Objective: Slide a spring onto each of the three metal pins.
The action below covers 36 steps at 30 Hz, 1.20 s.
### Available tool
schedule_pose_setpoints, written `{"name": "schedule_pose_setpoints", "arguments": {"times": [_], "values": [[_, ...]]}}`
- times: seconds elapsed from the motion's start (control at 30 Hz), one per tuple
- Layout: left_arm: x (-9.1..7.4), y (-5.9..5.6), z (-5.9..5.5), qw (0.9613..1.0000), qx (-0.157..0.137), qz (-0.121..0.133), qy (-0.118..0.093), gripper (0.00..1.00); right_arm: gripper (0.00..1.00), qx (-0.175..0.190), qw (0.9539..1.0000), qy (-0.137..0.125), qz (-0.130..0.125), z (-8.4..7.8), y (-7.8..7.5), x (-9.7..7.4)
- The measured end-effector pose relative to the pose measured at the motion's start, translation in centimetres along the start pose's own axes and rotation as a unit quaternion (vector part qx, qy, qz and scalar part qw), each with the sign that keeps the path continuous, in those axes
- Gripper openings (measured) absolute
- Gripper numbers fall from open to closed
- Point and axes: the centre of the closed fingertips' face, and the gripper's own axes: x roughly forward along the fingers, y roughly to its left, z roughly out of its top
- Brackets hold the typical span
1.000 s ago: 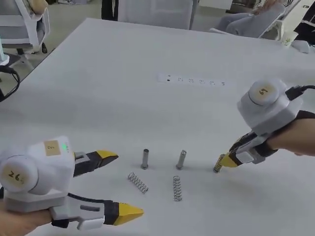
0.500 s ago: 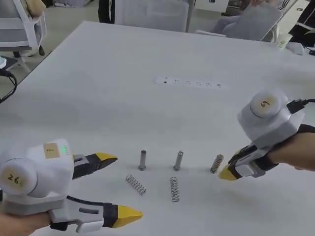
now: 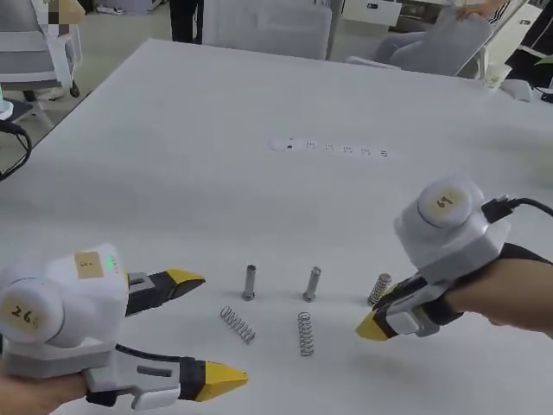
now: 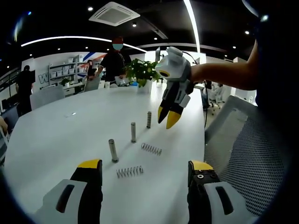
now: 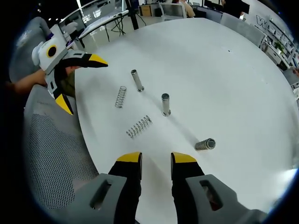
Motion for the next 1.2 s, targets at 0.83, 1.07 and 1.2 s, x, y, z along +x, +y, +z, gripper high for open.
{"name": "schedule_pose_setpoints", "arguments": {"times": [0.83, 1.07, 1.2], "values": [[0.0, 0.0, 0.0, 1.0000, 0.000, 0.003, -0.002, 0.70, 0.23, -0.010, 0.9992, 0.023, 0.030, 2.1, 3.6, 4.6], [0.1, 0.0, -0.1, 1.0000, -0.001, 0.003, -0.002, 0.70, 0.24, 0.003, 0.9995, 0.027, 0.013, 2.2, 3.2, 5.3], [0.1, 0.0, -0.1, 1.0000, -0.002, 0.003, -0.002, 0.70, 0.23, 0.000, 0.9996, 0.028, -0.005, 2.3, 2.8, 5.5]]}}
